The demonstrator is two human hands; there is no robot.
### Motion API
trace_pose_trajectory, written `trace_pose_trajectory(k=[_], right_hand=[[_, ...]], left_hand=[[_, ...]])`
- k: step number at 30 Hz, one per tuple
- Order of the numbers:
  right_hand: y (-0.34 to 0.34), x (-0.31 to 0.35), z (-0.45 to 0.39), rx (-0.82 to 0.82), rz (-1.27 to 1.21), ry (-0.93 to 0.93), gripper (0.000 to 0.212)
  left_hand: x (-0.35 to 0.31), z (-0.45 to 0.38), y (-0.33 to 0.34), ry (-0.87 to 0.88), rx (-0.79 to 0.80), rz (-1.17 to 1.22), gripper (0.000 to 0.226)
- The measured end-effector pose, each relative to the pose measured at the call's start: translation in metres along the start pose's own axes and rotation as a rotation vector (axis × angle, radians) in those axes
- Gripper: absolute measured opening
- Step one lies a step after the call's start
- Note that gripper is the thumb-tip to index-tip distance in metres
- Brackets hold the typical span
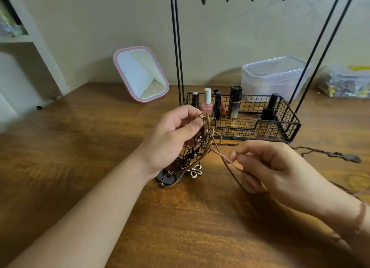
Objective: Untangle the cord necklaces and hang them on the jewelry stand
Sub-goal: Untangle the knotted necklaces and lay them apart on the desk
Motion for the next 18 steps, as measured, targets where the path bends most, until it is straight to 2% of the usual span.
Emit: trace_pose_trajectory(k=[5,10,18], right_hand=[[0.001,0.012,0.002,0.067,0.193,-0.022,0.004],[-0.002,0.022,0.008,-0.040,0.394,-0.061,0.016],[-0.011,0.020,0.010,-0.132,0.668,0.042,0.013]], left_hand=[[-0.001,0.002,0.004,0.001,0.024,0.069,0.012],[-0.001,0.004,0.007,-0.034,-0.027,0.057,0.016],[-0.002,0.003,-0.001,-0.014,-0.105,0.235,0.027]])
Point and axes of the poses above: each hand's wrist, its own z-axis away from the middle knuckle, its own y-axis out of the palm, x = y × z, the point moved 3 cm from there along -z, towards the middle knuckle, and after that the axes turned 1 degree about y, right-handed, at the moved point
